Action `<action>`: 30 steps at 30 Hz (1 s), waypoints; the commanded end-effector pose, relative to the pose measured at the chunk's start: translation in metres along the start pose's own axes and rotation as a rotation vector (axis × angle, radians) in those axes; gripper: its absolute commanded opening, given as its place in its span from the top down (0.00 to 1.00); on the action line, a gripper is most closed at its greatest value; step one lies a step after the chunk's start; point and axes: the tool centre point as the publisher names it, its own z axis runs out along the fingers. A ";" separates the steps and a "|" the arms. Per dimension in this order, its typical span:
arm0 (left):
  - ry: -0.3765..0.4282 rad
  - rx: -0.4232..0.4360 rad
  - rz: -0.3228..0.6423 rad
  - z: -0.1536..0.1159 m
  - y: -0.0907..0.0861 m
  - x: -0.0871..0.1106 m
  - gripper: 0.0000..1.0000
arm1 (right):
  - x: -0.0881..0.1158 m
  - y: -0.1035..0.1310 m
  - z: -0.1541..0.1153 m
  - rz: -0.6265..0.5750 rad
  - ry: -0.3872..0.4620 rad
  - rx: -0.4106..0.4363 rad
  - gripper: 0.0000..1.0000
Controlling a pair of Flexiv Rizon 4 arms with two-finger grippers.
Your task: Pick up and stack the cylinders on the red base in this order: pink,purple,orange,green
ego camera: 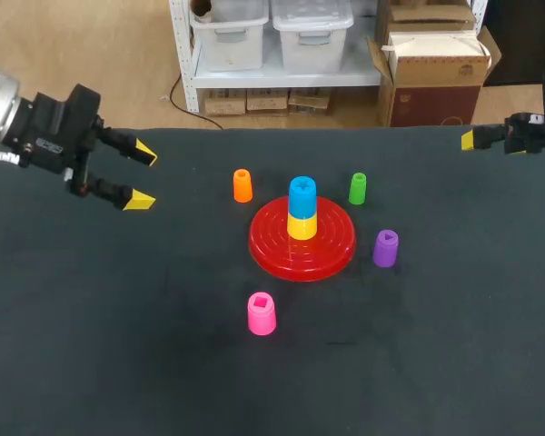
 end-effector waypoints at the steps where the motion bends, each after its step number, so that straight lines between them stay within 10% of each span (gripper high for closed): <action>1: -0.003 -0.005 0.002 0.000 -0.002 0.001 0.00 | -0.018 0.055 0.013 -0.148 0.096 -0.030 0.00; 13: -0.003 -0.005 0.002 0.000 -0.002 0.001 0.00 | 0.018 0.216 0.058 -0.653 0.419 -0.120 0.00; 22: -0.003 -0.005 0.002 0.000 -0.002 0.001 0.00 | 0.076 0.249 0.058 -0.788 0.519 -0.144 0.00; 30: -0.003 -0.005 0.002 0.000 -0.002 0.001 0.00 | 0.084 0.257 0.055 -0.743 0.499 -0.189 0.00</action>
